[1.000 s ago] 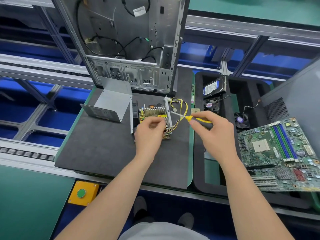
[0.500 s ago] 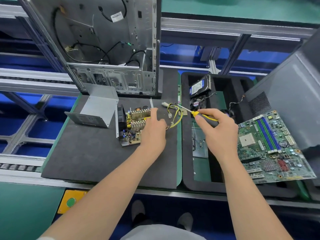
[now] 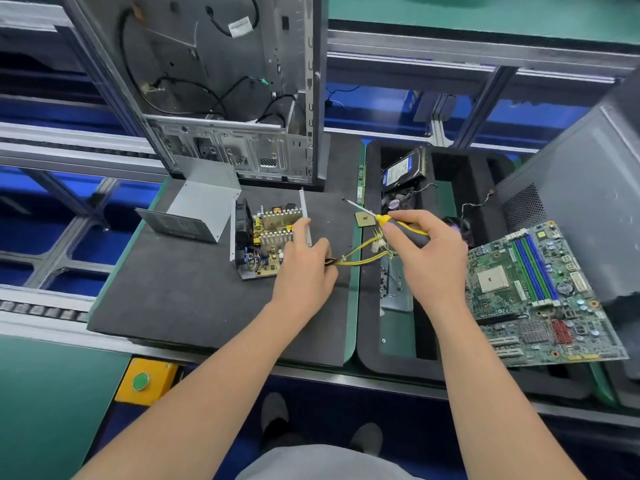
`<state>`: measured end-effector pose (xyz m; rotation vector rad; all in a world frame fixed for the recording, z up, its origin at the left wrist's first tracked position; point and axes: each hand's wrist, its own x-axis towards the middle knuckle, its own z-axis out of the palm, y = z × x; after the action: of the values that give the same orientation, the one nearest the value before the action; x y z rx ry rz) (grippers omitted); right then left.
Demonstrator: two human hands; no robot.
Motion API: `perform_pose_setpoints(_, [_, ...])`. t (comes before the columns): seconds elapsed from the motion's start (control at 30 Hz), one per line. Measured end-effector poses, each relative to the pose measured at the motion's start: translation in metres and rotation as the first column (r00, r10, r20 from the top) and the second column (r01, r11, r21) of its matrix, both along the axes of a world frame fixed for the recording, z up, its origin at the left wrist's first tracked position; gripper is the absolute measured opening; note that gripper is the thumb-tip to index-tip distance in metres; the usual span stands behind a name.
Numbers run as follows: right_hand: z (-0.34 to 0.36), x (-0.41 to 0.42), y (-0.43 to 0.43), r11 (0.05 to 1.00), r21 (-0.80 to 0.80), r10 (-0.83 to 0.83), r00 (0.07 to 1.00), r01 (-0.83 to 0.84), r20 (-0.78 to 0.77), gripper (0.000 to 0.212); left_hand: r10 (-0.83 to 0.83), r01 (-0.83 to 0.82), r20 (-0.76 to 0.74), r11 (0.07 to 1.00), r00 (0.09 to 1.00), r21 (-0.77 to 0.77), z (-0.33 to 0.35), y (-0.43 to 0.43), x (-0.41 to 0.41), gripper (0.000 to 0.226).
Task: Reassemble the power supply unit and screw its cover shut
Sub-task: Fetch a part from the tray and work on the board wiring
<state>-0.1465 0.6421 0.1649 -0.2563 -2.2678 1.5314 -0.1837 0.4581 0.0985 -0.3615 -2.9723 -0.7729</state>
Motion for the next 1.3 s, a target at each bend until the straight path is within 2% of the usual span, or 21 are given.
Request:
perform_pose_setpoints(0.1, [0.002,0.001,-0.001,1.000,-0.002,0.010,1.000,-0.010,-0.012,0.014,-0.009,0.014,-0.068,0.996,0.998,0.085,0.000,-0.009,0.004,0.012])
perform_pose_setpoints(0.3, [0.007,0.004,-0.008,0.996,-0.066,0.056,0.998,-0.057,-0.022,0.012,-0.020,0.028,-0.113,0.997,0.993,0.072,0.004,-0.022,0.004,0.011])
perform_pose_setpoints(0.37, [0.009,0.004,-0.011,0.994,-0.078,0.068,0.997,-0.071,-0.038,0.012,-0.002,0.012,-0.067,0.989,0.998,0.150,0.006,-0.026,0.001,0.009])
perform_pose_setpoints(0.43, [0.011,0.003,-0.014,0.994,-0.075,0.073,0.997,-0.076,-0.040,0.013,0.025,-0.025,0.001,0.973,1.000,0.228,0.006,-0.030,-0.003,0.020])
perform_pose_setpoints(0.67, [0.016,0.000,-0.020,0.995,-0.064,0.081,0.996,-0.082,-0.027,0.012,0.039,-0.062,0.082,0.953,0.996,0.296,0.005,-0.034,-0.016,0.029])
perform_pose_setpoints(0.77, [0.016,-0.001,-0.019,0.994,-0.065,0.083,0.996,-0.084,-0.018,0.013,0.085,-0.135,0.151,0.920,0.985,0.367,0.003,-0.035,-0.021,0.028])
perform_pose_setpoints(0.83, [0.015,-0.003,-0.019,0.995,-0.057,0.085,0.996,-0.085,-0.012,0.013,0.169,-0.209,0.148,0.921,0.974,0.330,0.003,-0.037,-0.026,0.023])
perform_pose_setpoints(0.9, [0.012,-0.004,-0.018,0.994,-0.064,0.093,0.996,-0.093,-0.001,0.013,0.272,-0.285,0.085,0.924,0.959,0.254,0.005,-0.039,-0.032,0.019])
perform_pose_setpoints(0.93, [0.010,-0.005,-0.018,0.992,-0.075,0.099,0.995,-0.098,0.008,0.013,0.283,-0.285,0.045,0.925,0.958,0.252,0.007,-0.040,-0.035,0.025])
perform_pose_setpoints(1.03, [0.007,-0.007,-0.021,0.991,-0.084,0.104,0.994,-0.101,0.025,0.011,0.135,-0.114,-0.142,0.983,0.981,0.141,0.011,-0.042,-0.044,0.046])
perform_pose_setpoints(1.1, [0.004,-0.008,-0.023,0.992,-0.076,0.102,0.994,-0.100,0.031,0.010,0.009,0.005,-0.199,0.998,0.980,0.069,0.014,-0.047,-0.054,0.041])
perform_pose_setpoints(1.2, [-0.001,-0.010,-0.024,0.993,-0.066,0.102,0.994,-0.099,0.048,0.011,-0.172,0.184,-0.107,0.976,0.979,0.116,0.013,-0.062,-0.070,0.023])
perform_pose_setpoints(1.3, [-0.005,-0.010,-0.027,0.993,-0.068,0.100,0.993,-0.096,0.060,0.011,-0.249,0.245,0.009,0.957,0.968,0.152,0.009,-0.074,-0.079,0.023])
